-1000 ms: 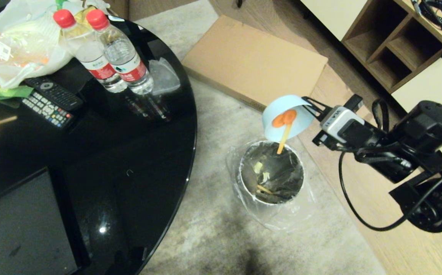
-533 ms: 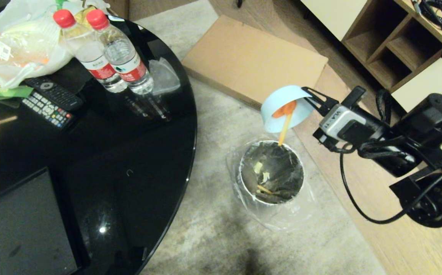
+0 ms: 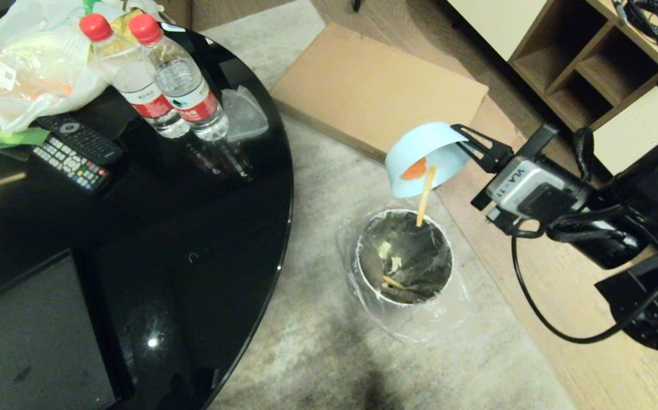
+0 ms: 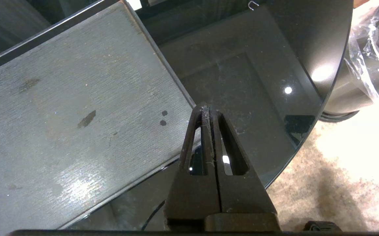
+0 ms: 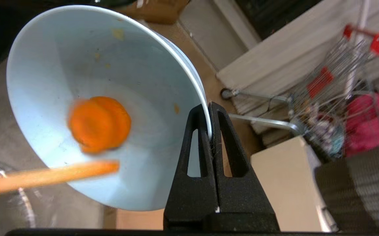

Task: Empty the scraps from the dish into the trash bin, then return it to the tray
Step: Pour the leftover food from the bowl into the trash can

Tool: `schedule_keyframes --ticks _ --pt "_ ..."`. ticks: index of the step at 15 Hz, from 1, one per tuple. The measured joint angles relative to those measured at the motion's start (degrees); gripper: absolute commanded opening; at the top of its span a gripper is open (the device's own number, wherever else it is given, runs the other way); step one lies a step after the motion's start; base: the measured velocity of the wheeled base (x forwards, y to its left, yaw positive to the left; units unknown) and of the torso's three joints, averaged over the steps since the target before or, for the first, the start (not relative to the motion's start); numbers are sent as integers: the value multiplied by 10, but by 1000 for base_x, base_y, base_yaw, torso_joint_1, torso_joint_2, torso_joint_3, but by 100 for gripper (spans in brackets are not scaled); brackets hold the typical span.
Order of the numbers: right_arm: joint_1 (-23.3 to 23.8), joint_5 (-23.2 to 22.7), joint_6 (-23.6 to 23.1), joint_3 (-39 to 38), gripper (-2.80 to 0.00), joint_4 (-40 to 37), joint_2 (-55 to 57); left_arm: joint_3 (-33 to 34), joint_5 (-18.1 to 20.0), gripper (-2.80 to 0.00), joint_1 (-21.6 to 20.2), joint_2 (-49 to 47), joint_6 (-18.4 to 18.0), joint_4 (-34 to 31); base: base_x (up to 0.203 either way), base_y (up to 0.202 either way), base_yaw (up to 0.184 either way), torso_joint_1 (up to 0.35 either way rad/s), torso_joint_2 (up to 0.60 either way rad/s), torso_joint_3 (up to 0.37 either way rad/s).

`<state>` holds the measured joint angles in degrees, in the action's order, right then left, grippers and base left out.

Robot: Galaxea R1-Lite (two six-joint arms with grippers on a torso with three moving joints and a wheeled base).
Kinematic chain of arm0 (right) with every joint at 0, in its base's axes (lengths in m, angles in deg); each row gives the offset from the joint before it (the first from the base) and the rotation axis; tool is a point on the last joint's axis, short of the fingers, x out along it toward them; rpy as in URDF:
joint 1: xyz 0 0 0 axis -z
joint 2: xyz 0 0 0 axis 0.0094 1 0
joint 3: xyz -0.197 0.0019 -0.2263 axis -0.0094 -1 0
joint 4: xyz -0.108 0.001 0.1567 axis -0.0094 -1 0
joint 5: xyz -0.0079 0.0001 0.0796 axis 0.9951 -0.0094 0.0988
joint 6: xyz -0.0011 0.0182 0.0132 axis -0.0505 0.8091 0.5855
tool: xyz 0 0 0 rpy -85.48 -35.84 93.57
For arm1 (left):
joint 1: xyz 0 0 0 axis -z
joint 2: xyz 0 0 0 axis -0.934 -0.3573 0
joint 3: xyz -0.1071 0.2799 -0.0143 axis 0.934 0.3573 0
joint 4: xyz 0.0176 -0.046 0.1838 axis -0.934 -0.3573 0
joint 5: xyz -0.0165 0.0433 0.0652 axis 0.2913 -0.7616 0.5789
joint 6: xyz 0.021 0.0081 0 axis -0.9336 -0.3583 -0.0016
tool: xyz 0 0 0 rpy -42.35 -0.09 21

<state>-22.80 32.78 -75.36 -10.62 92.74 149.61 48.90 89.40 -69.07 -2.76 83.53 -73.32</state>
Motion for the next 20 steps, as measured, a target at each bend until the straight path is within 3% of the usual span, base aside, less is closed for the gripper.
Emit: schedule_keyframes --ticks 14,20 --pt "-1 -26 -19 -27 -280 0 -41 0 0 -280 0 0 0 0 0 0 0 0 0 0" --pt "-2 -43 -17 14 -280 0 -51 0 0 -280 0 0 0 0 0 0 0 0 0 0"
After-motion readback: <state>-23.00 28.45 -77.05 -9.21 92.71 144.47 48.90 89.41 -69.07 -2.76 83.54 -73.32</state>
